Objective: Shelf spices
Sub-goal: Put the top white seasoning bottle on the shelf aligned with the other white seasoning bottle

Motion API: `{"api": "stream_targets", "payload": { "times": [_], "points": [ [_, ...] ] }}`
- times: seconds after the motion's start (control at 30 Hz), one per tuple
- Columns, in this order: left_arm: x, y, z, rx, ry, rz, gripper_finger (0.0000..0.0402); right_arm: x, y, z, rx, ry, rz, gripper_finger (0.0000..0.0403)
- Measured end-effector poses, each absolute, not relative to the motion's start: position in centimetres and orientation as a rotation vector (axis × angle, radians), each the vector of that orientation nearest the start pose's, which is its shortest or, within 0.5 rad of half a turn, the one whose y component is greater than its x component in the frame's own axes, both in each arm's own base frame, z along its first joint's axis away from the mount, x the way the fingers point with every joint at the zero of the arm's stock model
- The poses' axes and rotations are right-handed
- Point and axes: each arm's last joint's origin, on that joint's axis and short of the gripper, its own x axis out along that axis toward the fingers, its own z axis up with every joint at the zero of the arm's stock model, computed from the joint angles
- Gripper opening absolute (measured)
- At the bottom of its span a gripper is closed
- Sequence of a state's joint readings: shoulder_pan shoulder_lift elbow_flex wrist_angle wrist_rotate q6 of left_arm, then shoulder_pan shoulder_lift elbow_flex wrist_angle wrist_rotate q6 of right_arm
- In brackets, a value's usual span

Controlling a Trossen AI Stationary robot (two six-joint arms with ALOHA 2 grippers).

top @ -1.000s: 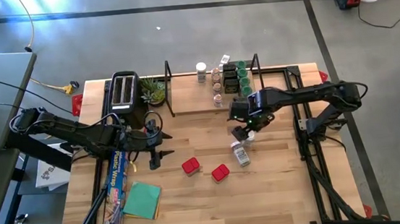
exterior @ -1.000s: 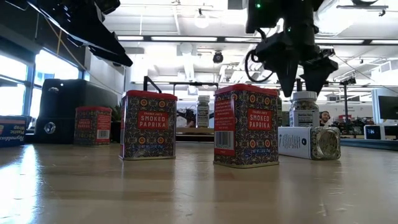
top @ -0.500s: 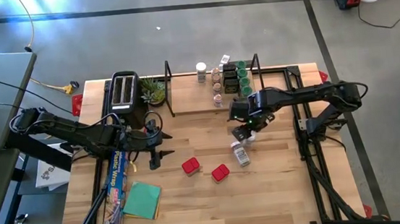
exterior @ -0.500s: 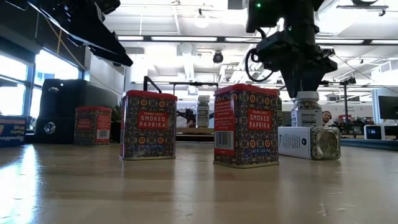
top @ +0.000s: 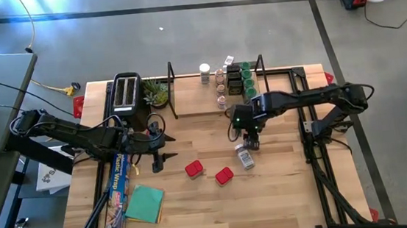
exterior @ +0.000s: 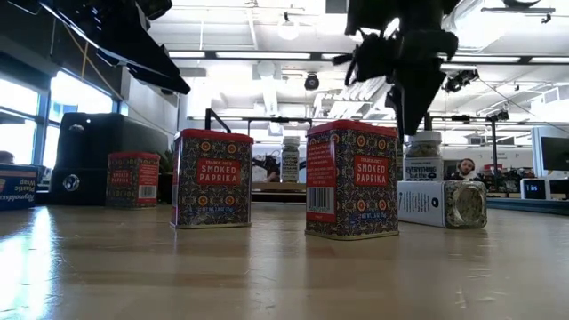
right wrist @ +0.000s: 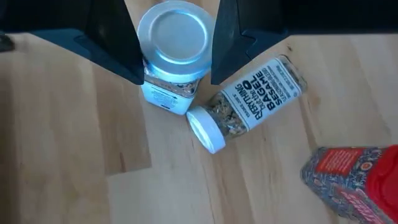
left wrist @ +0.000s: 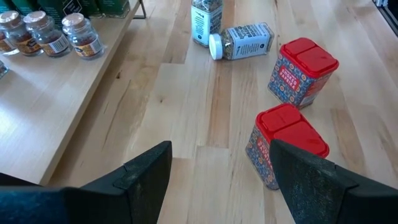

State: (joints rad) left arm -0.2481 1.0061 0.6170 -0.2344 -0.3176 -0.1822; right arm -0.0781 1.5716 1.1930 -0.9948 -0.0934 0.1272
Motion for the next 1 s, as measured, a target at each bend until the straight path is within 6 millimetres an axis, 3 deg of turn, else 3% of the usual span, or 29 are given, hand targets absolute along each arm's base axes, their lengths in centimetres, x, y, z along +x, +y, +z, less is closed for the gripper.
{"api": "stream_targets", "payload": {
  "times": [0.2, 0.33, 0.5, 0.73, 1.0],
  "points": [
    [20.1, -4.2, 23.3, -0.002, 0.590, 0.121, 0.0266, 29.5, -2.2, 26.5, 0.215, 1.320, -0.163, 0.0176],
    [20.1, -4.2, 23.3, -0.010, 0.590, 0.123, 0.0266, 29.7, -2.3, 27.5, 0.328, 1.275, -0.308, 0.0176],
    [20.1, -4.2, 23.3, -0.010, 0.593, 0.124, 0.0266, 29.0, -2.1, 27.1, 0.390, 1.343, -0.343, 0.0196],
    [20.1, -4.2, 23.3, -0.008, 0.594, 0.124, 0.0266, 28.3, -1.3, 25.1, 0.460, 1.415, -0.366, 0.0265],
    [20.1, -4.2, 23.3, -0.008, 0.594, 0.123, 0.0266, 28.4, -0.8, 23.3, 0.462, 1.386, -0.372, 0.0275]
  ]
}}
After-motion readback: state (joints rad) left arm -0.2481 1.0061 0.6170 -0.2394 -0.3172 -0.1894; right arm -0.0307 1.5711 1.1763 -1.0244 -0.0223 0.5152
